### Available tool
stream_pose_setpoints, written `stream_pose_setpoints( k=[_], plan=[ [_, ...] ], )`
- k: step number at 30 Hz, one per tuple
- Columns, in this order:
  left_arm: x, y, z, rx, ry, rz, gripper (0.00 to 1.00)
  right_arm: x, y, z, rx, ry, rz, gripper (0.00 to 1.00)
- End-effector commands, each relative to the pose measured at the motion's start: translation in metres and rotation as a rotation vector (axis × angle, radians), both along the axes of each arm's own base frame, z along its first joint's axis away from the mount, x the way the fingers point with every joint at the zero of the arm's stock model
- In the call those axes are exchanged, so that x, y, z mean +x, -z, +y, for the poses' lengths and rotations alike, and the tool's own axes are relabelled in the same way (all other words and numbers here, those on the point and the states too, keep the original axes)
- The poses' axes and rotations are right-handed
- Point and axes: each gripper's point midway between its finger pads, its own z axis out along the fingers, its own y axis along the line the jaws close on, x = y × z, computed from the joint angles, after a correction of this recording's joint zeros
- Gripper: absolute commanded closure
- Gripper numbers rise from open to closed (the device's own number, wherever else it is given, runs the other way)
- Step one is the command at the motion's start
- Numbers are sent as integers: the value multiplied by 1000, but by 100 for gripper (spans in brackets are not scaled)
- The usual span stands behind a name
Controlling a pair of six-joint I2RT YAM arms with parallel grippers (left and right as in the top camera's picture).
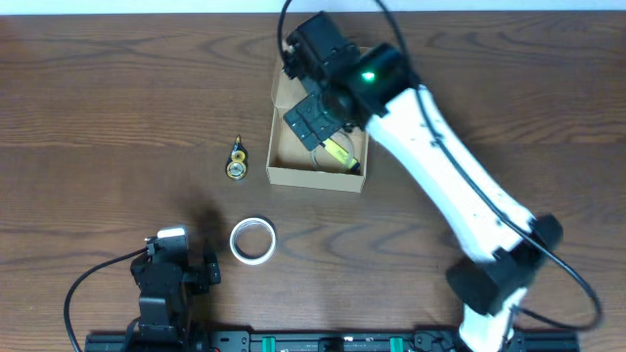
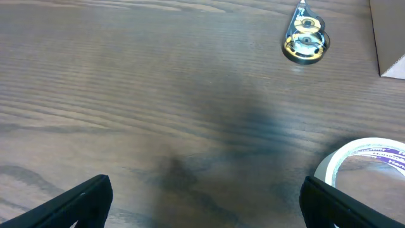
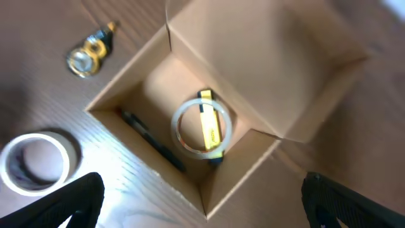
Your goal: Pack container
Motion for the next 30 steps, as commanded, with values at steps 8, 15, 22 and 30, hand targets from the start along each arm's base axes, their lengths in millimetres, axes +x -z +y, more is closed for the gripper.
stream_pose_setpoints(
  k=[8, 15, 22, 30],
  plan=[
    [-3, 10, 2, 6, -6, 26, 5, -63, -46, -77, 135, 83, -156, 1],
    [-3, 10, 2, 6, -6, 26, 5, -138, -20, -159, 220, 286, -323, 1],
    [-3, 10, 2, 6, -6, 26, 5, -197, -4, -200, 235, 293, -347, 1],
    [-3, 10, 2, 6, -6, 26, 4, -219, -1, -226, 281, 387, -392, 1]
  ],
)
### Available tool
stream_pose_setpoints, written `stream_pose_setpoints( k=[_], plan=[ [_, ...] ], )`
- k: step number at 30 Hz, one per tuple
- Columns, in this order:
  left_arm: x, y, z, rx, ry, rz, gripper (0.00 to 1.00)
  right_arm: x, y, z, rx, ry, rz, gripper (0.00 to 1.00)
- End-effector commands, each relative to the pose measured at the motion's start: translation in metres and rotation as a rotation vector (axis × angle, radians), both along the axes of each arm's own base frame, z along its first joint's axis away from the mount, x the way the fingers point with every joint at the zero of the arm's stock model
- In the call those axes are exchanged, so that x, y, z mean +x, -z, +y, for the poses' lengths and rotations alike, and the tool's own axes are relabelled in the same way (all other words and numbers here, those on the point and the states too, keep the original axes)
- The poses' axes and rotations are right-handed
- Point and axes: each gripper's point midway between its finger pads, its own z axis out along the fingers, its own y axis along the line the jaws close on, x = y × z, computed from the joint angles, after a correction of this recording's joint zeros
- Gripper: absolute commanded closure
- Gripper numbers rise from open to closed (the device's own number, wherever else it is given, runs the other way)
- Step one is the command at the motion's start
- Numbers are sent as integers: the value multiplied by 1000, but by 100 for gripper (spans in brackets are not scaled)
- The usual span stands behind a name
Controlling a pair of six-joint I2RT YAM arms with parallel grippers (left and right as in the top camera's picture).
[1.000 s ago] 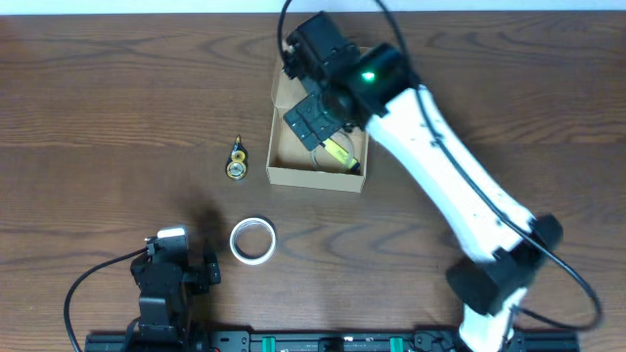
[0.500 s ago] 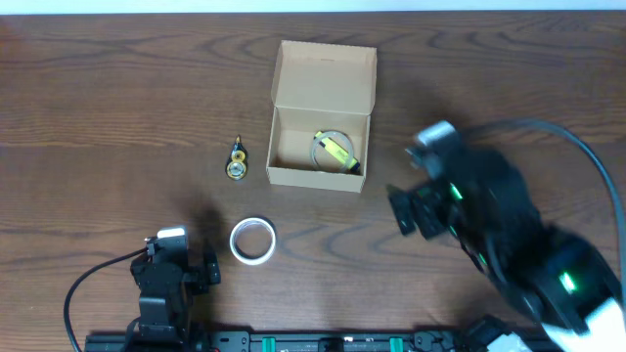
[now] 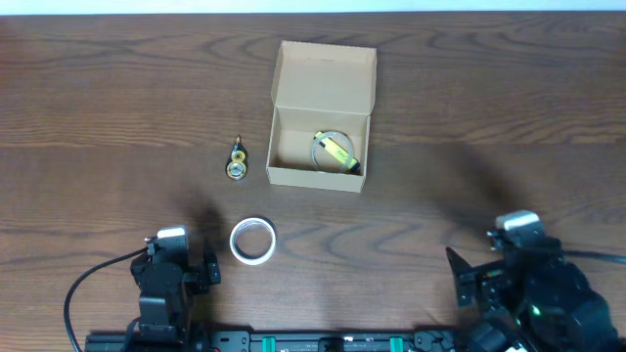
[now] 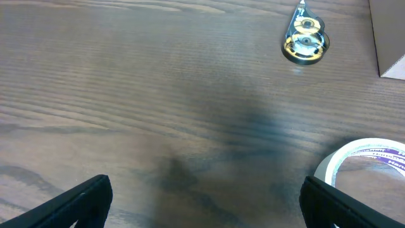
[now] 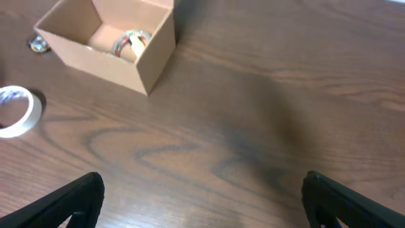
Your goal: Pack container
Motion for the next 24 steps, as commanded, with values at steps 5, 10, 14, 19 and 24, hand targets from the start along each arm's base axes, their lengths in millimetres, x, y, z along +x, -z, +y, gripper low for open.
stream_pose_setpoints(
  k=[5, 10, 14, 19, 24],
  plan=[
    [-3, 10, 2, 6, -6, 28, 5, 12, 18, -9, 105, 99, -151, 1],
    [-3, 10, 2, 6, -6, 28, 5, 32, 60, 2, 97, 51, -164, 1],
    [-3, 10, 2, 6, -6, 28, 5, 37, 82, 2, 82, 33, -126, 1],
    [-3, 10, 2, 6, -6, 28, 5, 38, 94, -12, 72, 97, -117, 1],
    [-3, 10, 2, 6, -6, 28, 5, 36, 113, -24, 66, 150, -138, 1]
  ],
)
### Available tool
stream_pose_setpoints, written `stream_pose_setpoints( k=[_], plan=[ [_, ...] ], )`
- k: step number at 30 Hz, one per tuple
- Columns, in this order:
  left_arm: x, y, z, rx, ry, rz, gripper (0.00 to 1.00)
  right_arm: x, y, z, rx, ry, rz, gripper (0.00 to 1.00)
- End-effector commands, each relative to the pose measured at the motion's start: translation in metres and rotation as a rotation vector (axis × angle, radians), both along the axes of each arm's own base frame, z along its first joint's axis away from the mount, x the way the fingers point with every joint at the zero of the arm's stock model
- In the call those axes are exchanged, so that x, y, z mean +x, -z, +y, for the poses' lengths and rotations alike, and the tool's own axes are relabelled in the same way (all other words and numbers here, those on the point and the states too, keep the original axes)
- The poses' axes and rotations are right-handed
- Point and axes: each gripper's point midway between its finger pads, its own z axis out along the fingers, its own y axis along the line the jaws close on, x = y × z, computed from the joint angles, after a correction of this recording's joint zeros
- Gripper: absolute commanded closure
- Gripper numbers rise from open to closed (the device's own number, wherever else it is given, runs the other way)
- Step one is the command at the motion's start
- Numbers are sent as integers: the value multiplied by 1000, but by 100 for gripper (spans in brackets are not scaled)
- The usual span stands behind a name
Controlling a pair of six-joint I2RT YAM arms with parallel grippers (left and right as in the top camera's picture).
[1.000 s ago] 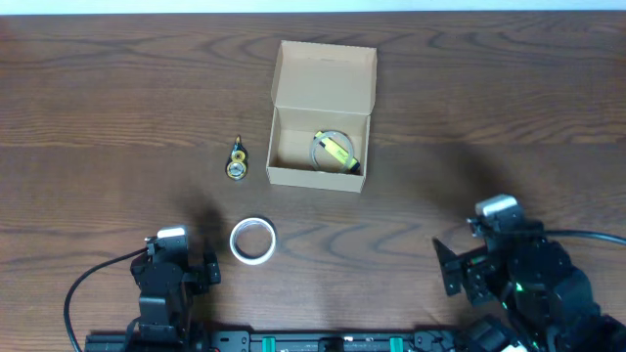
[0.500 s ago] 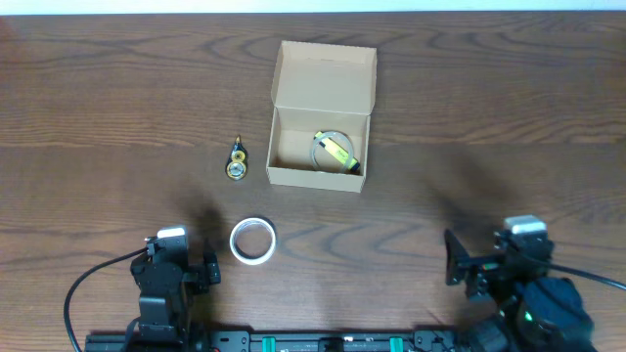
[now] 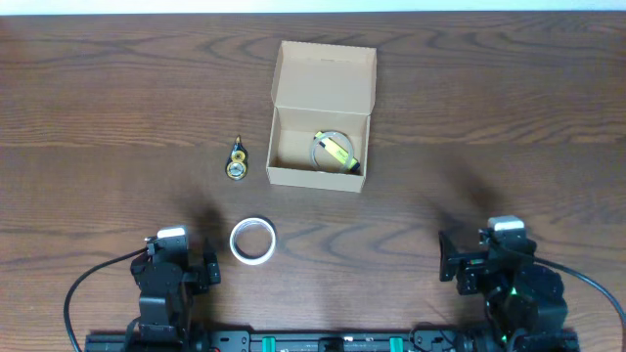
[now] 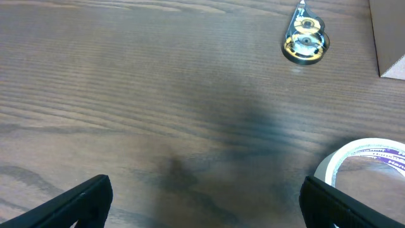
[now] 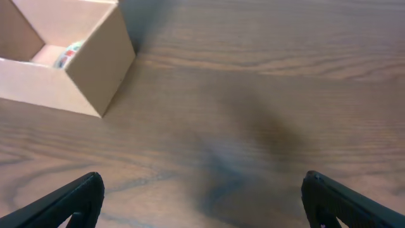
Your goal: Pack container
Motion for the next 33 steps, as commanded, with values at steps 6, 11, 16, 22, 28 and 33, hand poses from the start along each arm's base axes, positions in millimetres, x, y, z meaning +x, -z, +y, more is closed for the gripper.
stream_pose_setpoints(
  k=[6, 11, 16, 22, 28, 33],
  plan=[
    [-3, 10, 2, 7, -6, 28, 5, 1, 31, -11, 12, 48, 4, 1],
    [-3, 10, 2, 7, -6, 28, 5, 0, 55, -11, 6, 42, 62, 1],
    [-3, 10, 2, 7, -6, 28, 5, -2, 76, -11, -10, 36, 109, 1],
    [-3, 10, 2, 7, -6, 28, 5, -2, 75, -11, -76, -9, 103, 1],
    [-3, 10, 2, 7, -6, 28, 5, -2, 75, -11, -76, -9, 103, 1],
    [-3, 10, 2, 7, -6, 28, 5, -2, 75, -11, -76, -9, 103, 1]
  ],
)
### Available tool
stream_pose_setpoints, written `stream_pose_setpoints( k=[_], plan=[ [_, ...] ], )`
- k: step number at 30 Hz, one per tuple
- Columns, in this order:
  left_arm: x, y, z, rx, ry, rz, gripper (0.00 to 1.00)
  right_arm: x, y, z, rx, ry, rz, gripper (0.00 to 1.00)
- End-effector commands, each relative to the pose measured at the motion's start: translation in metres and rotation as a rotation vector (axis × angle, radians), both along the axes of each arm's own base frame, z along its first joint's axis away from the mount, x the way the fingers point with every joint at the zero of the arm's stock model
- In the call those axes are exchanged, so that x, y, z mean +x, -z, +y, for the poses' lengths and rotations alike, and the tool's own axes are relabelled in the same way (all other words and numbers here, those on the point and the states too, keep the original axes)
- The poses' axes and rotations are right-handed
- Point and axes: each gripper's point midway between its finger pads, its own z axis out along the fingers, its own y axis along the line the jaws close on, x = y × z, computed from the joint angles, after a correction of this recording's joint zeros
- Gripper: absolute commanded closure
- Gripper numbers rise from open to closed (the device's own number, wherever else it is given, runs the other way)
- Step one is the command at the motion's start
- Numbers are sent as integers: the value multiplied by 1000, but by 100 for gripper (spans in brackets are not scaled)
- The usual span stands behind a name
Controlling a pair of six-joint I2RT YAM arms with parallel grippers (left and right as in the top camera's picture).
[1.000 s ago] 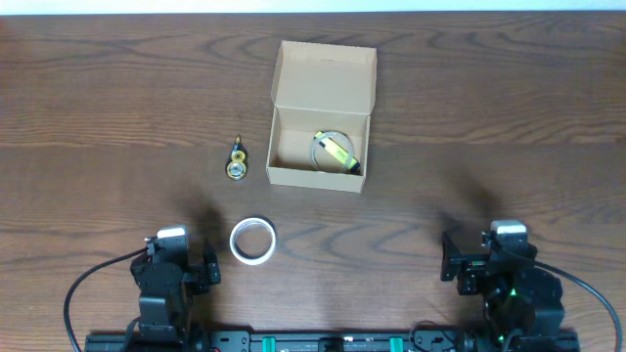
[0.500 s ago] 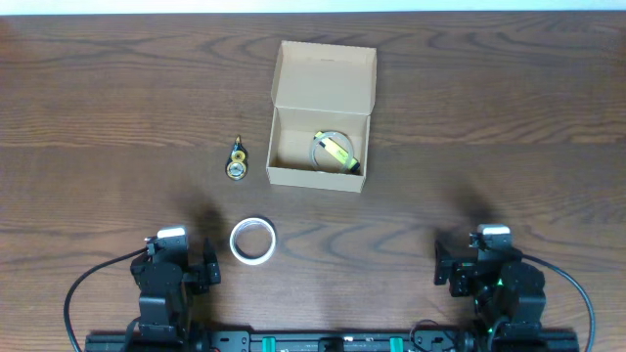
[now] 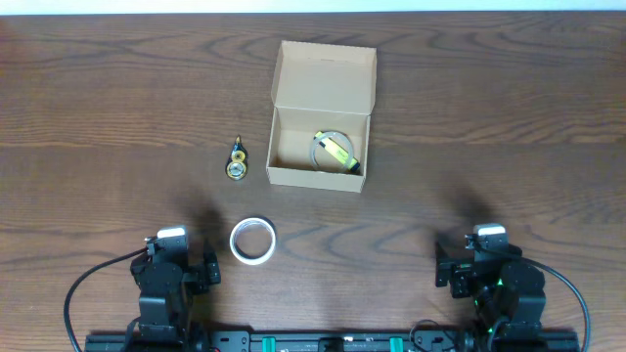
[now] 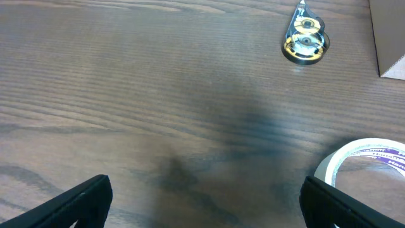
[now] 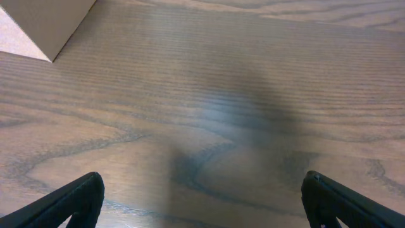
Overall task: Pack container
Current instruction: 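Reach the left gripper to the correction-tape dispenser and grasp it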
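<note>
An open cardboard box (image 3: 321, 122) stands at the table's middle back, holding a clear tape ring and a yellow item (image 3: 335, 150). Left of it lies a small yellow correction-tape dispenser (image 3: 236, 162), which is also in the left wrist view (image 4: 305, 40). A white tape roll (image 3: 252, 240) lies nearer the front and shows as a white roll (image 4: 362, 164) in the left wrist view. My left gripper (image 4: 202, 202) is open at the front left, with nothing between its fingers. My right gripper (image 5: 202, 199) is open and empty at the front right.
The box's lid flap (image 3: 327, 71) stands open toward the back. A corner of the box (image 5: 38, 25) shows at the top left of the right wrist view. Both arms sit folded low at the table's front edge (image 3: 313, 332).
My right gripper has settled a little lower and nearer the front edge, so the box has almost left its view. The left arm and the objects have not moved.
My right gripper was open over the box, which held the tape ring and yellow item. Then the right arm was back at the front right, empty, and by now it has folded down there. The left arm stayed still throughout.
</note>
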Motion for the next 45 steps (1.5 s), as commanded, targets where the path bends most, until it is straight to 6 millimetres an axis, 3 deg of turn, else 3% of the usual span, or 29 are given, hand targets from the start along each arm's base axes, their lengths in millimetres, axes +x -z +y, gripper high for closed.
stream_pose_setpoints(
  k=[1, 12, 15, 18, 22, 29, 32, 38, 45],
  plan=[
    [-3, 10, 2, 7, -6, 28, 5, 0, 2, 0, -8, -7, 1, 1],
    [-3, 10, 2, 9, -8, 32, 5, 0, 2, 0, -8, -7, 1, 1],
    [-1, 1, 0, -5, -4, 28, 5, 0, 2, 0, -8, -7, 1, 1],
    [12, -23, -1, -18, -11, -20, 5, 0, 2, 0, -8, -7, 1, 1],
    [33, -70, -3, -25, -10, -84, 5, 0, 2, 0, -8, -7, 1, 1],
    [77, -170, -8, -30, -10, -142, 5, 0, 2, 0, -8, -7, 1, 1],
    [97, -192, -9, -26, -13, -130, 5, 0, 2, 0, -8, -7, 1, 1],
    [131, -199, -13, -20, -10, -42, 5, 0, 2, 0, -8, -7, 1, 1],
    [170, -177, -25, -33, 17, 177, 5, 0, 2, 0, -8, -7, 1, 1]
  ],
)
